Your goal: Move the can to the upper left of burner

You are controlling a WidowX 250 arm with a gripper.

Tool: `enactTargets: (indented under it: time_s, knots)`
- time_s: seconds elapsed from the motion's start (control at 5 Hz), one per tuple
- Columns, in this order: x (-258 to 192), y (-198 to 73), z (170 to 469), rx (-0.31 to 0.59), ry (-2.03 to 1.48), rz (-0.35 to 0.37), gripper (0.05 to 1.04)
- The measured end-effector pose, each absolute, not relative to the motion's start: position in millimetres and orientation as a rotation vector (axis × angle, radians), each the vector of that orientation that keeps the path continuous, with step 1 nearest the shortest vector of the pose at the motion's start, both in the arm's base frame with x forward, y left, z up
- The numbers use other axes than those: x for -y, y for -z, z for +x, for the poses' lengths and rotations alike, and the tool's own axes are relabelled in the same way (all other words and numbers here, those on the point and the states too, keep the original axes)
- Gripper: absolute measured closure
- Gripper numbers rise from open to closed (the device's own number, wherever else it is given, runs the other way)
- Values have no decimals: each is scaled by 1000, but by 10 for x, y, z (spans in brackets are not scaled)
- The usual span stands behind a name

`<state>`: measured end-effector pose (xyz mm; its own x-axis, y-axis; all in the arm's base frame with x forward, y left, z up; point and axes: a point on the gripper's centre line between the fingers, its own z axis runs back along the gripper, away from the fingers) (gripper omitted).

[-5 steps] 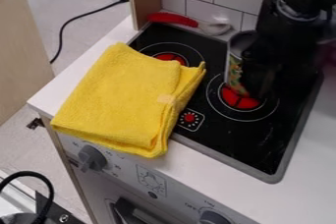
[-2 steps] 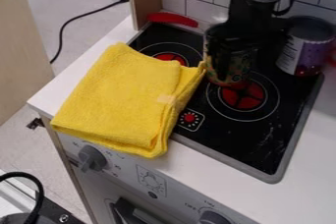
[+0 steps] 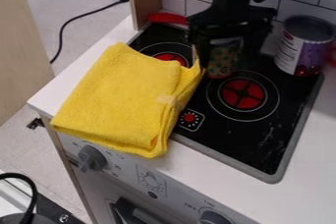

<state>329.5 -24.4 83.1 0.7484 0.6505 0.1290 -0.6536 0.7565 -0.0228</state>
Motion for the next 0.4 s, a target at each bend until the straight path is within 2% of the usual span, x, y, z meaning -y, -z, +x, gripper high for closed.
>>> enactTargets:
  time_s: [0.4]
  knots:
    - [22, -821, 3380, 164, -646, 19, 85]
